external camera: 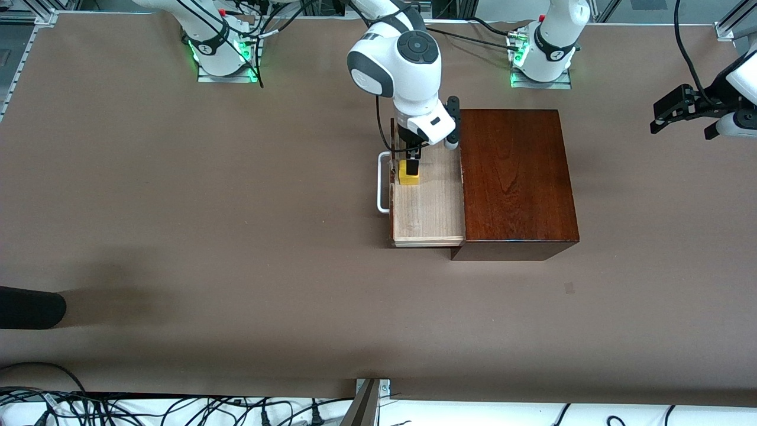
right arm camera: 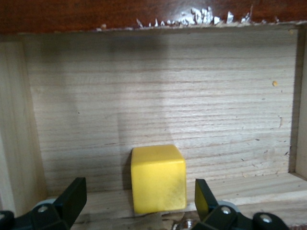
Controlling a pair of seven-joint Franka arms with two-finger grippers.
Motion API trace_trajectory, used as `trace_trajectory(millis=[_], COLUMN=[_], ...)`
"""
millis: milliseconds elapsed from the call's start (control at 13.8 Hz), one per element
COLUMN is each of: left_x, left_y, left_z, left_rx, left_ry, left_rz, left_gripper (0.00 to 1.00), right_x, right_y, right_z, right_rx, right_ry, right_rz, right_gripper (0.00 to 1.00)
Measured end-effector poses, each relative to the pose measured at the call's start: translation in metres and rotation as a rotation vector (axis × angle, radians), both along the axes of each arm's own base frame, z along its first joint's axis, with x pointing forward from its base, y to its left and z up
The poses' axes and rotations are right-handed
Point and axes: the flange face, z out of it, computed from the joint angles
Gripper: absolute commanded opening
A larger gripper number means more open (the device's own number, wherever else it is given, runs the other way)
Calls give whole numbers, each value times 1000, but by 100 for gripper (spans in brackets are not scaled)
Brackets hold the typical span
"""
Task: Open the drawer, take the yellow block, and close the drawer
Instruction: 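Lower the right gripper into the drawer and grasp the yellow cube, then lift the yellow cube out with the right gripper and carry it aside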
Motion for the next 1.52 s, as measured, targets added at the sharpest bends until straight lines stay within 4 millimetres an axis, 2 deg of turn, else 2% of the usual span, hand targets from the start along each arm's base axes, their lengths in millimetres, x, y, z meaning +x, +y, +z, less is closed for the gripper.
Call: trace_trajectory(millis=[506,722,795,1011,1084,1228,1517], left_x=[1,5,5,10,11,12,12], left_y=[-12,-18,-21,-32,-33,-34,-40], left_z=[2,-6,-7,-6,-6,-6,-6], left_rx=[1,1,5,25,28,29,30], left_ry=[1,14,14,6,4,4,4], left_rz=[-26,-37,-43,-66,-70,-71,-83], left_gripper=[100,100,100,100,100,100,100], right_x=[9,13,13,18,20,24,29], right_y=[-3,0,0,0,0,2,5], right_z=[-26,-34,-36,-34,-31,-19,20], right_rx=[-28,-30,-32,-31,-28,-21,-29], right_ry=[11,12,12,2,-3,-11,-10], right_rz=[27,38,46,51,50,46,35], right_gripper=[98,81,69,11,0,0,0])
